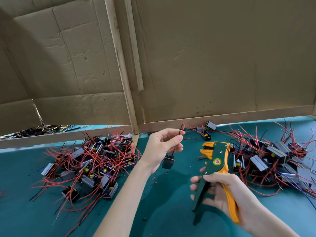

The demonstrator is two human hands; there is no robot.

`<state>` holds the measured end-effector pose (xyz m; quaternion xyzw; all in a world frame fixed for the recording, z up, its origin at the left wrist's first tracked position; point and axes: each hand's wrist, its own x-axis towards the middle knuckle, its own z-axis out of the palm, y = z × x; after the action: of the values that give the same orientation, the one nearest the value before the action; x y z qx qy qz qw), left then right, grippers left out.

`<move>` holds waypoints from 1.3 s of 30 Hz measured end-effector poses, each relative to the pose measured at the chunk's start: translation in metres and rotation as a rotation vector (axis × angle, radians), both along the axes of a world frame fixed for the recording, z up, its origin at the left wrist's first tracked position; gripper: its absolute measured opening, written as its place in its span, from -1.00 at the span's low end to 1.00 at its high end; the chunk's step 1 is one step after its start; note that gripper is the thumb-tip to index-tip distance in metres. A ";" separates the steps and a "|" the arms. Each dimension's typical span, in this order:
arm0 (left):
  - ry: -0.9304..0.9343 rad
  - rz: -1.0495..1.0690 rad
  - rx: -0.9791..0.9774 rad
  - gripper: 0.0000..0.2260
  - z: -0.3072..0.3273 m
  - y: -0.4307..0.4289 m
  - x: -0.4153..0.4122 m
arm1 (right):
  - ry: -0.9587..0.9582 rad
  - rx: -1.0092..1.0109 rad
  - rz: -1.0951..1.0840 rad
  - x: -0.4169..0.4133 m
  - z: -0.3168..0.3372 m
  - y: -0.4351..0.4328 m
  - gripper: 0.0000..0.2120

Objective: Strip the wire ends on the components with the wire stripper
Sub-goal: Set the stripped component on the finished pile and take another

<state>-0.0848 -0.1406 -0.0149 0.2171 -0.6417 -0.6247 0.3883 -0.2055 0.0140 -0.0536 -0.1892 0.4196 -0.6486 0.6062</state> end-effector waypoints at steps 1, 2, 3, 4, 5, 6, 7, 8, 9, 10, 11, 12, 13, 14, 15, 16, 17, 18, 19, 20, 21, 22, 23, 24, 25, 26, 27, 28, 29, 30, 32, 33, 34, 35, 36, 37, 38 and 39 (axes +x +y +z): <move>0.007 0.016 -0.007 -0.93 0.002 0.000 0.001 | 0.006 -0.008 0.000 0.000 0.000 0.000 -0.81; 0.010 0.024 -0.009 -0.95 0.005 0.001 0.002 | 0.012 -0.020 0.004 0.000 0.001 0.000 -0.79; 0.006 0.023 -0.011 -0.94 0.007 0.001 0.003 | 0.020 -0.036 0.010 0.000 0.002 0.000 -0.75; -0.004 0.018 -0.019 -0.93 0.010 0.002 0.005 | 0.027 -0.055 0.020 0.000 0.002 0.001 -0.69; -0.016 0.009 -0.034 -0.91 0.012 0.003 0.007 | 0.037 -0.076 0.034 -0.001 0.003 0.002 -0.64; -0.030 -0.005 -0.055 -0.90 0.015 0.003 0.009 | 0.042 -0.098 0.053 -0.001 0.004 0.002 -0.60; -0.045 -0.021 -0.081 -0.89 0.018 0.004 0.012 | 0.049 -0.121 0.075 -0.001 0.006 0.003 -0.57; -0.065 -0.037 -0.113 -0.89 0.021 0.006 0.015 | 0.053 -0.147 0.102 -0.002 0.007 0.003 -0.59; -0.090 -0.051 -0.149 -0.89 0.025 0.007 0.019 | 0.055 -0.174 0.127 -0.002 0.009 0.004 -0.62; -0.119 -0.062 -0.184 -0.89 0.028 0.009 0.022 | 0.052 -0.197 0.152 -0.002 0.010 0.006 -0.64; -0.143 -0.072 -0.214 -0.90 0.032 0.010 0.026 | 0.057 -0.217 0.175 -0.002 0.012 0.007 -0.64; -0.159 -0.082 -0.236 -0.90 0.036 0.012 0.029 | 0.067 -0.233 0.195 -0.002 0.013 0.008 -0.64; -0.168 -0.089 -0.252 -0.90 0.041 0.014 0.032 | 0.082 -0.245 0.213 -0.002 0.015 0.009 -0.63; -0.172 -0.091 -0.264 -0.90 0.045 0.017 0.034 | 0.093 -0.259 0.234 -0.002 0.016 0.010 -0.61; -0.172 -0.088 -0.276 -0.91 0.048 0.019 0.035 | 0.101 -0.269 0.253 -0.001 0.018 0.011 -0.58; -0.170 -0.083 -0.289 -0.90 0.051 0.021 0.036 | 0.102 -0.279 0.266 -0.001 0.019 0.011 -0.57; -0.167 -0.081 -0.304 -0.90 0.054 0.022 0.037 | 0.101 -0.287 0.276 -0.001 0.020 0.012 -0.56; -0.166 -0.085 -0.320 -0.90 0.056 0.024 0.038 | 0.101 -0.297 0.287 0.000 0.021 0.012 -0.55; -0.171 -0.093 -0.335 -0.91 0.057 0.026 0.038 | 0.104 -0.307 0.296 0.001 0.022 0.012 -0.55; -0.177 -0.102 -0.345 -0.92 0.058 0.027 0.038 | 0.109 -0.316 0.306 0.001 0.022 0.012 -0.54; -0.185 -0.109 -0.349 -0.93 0.059 0.028 0.038 | 0.116 -0.323 0.314 0.001 0.023 0.013 -0.53; -0.194 -0.115 -0.351 -0.94 0.059 0.029 0.038 | 0.123 -0.329 0.323 0.002 0.023 0.013 -0.52; -0.205 -0.119 -0.351 -0.94 0.059 0.030 0.038 | 0.130 -0.335 0.331 0.002 0.022 0.013 -0.52; -0.218 -0.122 -0.352 -0.94 0.059 0.031 0.038 | 0.136 -0.342 0.338 0.002 0.022 0.013 -0.52; -0.234 -0.124 -0.352 -0.93 0.059 0.031 0.038 | 0.140 -0.351 0.345 0.002 0.021 0.013 -0.53; -0.249 -0.123 -0.352 -0.93 0.060 0.031 0.038 | 0.143 -0.360 0.352 0.002 0.021 0.013 -0.54; -0.263 -0.124 -0.351 -0.93 0.060 0.032 0.038 | 0.147 -0.367 0.359 0.001 0.021 0.014 -0.56; -0.274 -0.128 -0.349 -0.94 0.061 0.032 0.039 | 0.153 -0.372 0.365 0.001 0.020 0.014 -0.57; -0.282 -0.133 -0.346 -0.94 0.061 0.032 0.039 | 0.164 -0.376 0.371 0.001 0.020 0.014 -0.57; -0.291 -0.136 -0.345 -0.95 0.062 0.032 0.040 | 0.177 -0.380 0.377 0.001 0.020 0.014 -0.56; -0.310 -0.144 -0.350 -0.94 0.062 0.033 0.040 | 0.193 -0.377 0.380 0.000 0.020 0.015 -0.56; -0.318 -0.149 -0.353 -0.94 0.063 0.034 0.040 | 0.200 -0.372 0.378 0.000 0.020 0.015 -0.57; -0.326 -0.156 -0.354 -0.93 0.063 0.034 0.040 | 0.208 -0.369 0.376 0.000 0.020 0.015 -0.59; -0.334 -0.164 -0.352 -0.92 0.063 0.035 0.040 | 0.216 -0.368 0.374 0.000 0.019 0.015 -0.61; -0.341 -0.172 -0.351 -0.92 0.063 0.035 0.040 | 0.221 -0.367 0.373 0.001 0.019 0.015 -0.61; -0.349 -0.179 -0.350 -0.92 0.064 0.035 0.041 | 0.226 -0.366 0.373 0.001 0.019 0.015 -0.61; -0.356 -0.186 -0.350 -0.92 0.064 0.034 0.041 | 0.234 -0.363 0.373 0.001 0.019 0.015 -0.61; -0.361 -0.191 -0.349 -0.92 0.064 0.034 0.042 | 0.247 -0.358 0.373 0.001 0.020 0.015 -0.62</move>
<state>-0.0428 -0.1066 0.0494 0.1930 -0.8163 -0.4895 0.2384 -0.2047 0.0292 -0.0340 -0.4447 0.3269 -0.5617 0.6163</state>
